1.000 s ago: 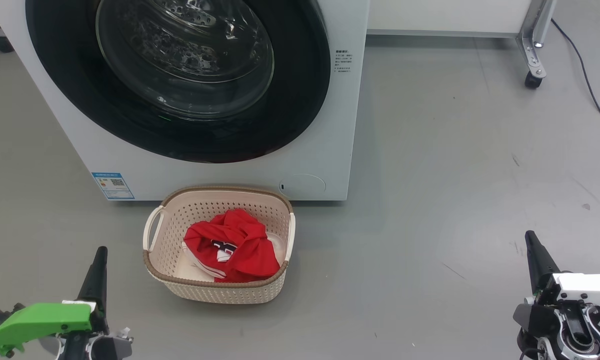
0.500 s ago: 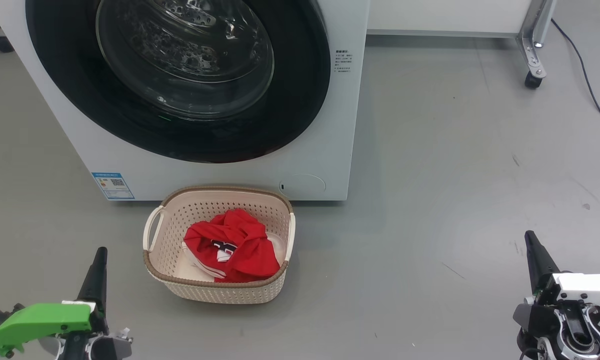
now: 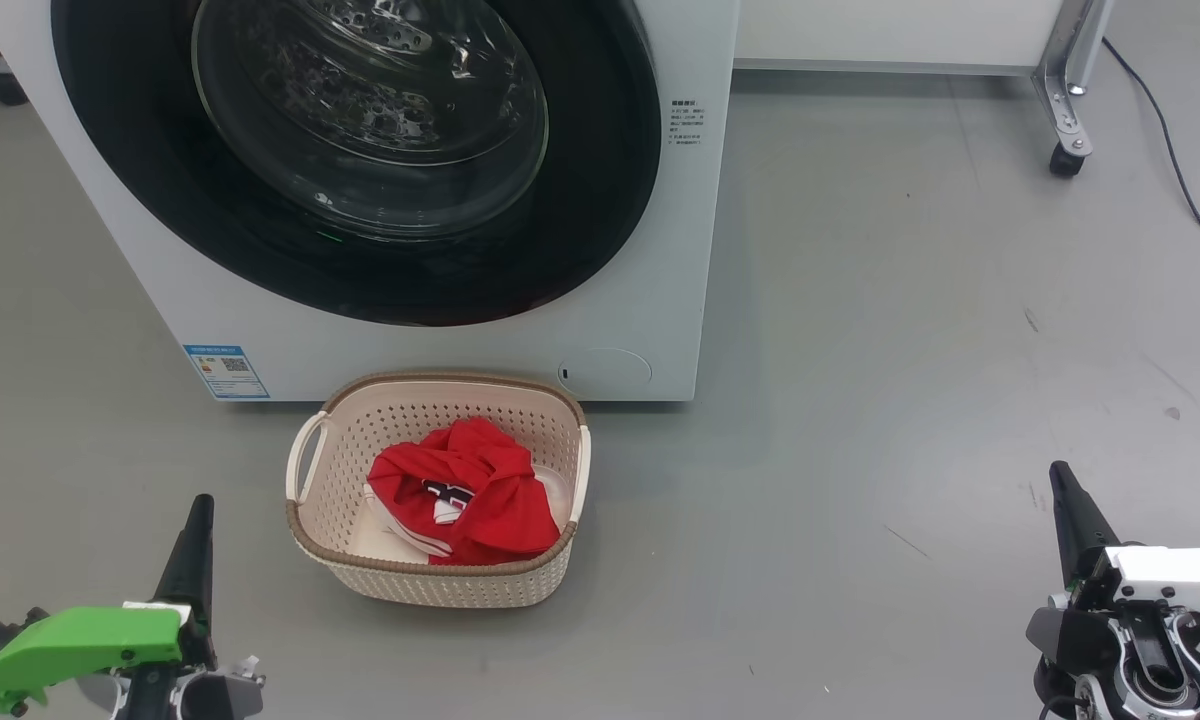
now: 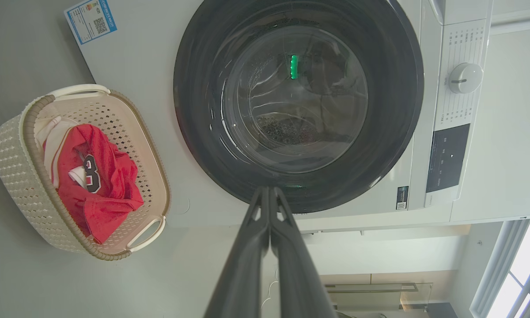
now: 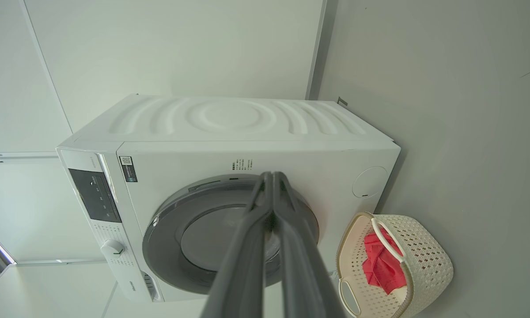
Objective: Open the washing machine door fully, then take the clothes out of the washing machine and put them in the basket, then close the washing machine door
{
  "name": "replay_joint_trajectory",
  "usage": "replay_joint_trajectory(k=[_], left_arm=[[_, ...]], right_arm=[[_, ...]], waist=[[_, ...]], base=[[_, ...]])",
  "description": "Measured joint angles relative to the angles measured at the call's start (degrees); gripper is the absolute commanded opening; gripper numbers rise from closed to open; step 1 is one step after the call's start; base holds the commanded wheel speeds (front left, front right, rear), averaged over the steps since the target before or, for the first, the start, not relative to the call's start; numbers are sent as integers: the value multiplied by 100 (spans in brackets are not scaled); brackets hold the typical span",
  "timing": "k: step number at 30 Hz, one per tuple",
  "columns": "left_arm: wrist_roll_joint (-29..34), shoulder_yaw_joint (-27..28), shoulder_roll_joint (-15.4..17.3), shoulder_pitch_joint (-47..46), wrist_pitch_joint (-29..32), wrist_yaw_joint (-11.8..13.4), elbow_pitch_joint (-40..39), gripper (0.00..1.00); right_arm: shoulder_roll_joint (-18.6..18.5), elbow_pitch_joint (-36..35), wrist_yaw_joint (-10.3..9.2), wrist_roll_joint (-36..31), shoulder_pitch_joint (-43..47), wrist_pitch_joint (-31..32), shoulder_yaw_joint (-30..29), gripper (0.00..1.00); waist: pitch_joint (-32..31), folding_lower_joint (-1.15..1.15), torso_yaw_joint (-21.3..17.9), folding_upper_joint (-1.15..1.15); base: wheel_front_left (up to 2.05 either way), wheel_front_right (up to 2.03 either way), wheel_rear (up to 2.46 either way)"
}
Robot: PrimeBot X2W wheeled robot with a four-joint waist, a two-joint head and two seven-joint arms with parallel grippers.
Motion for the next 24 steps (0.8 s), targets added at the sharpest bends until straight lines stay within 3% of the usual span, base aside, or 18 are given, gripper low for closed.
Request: replay_joint_trajectory(k=[24], left_arm=[[0, 11, -1, 0, 24, -1, 2, 0]], right_arm=[[1, 0, 0, 0, 0, 0, -3, 0]], waist=[[0, 0, 0, 0]], base=[[0, 0, 0]])
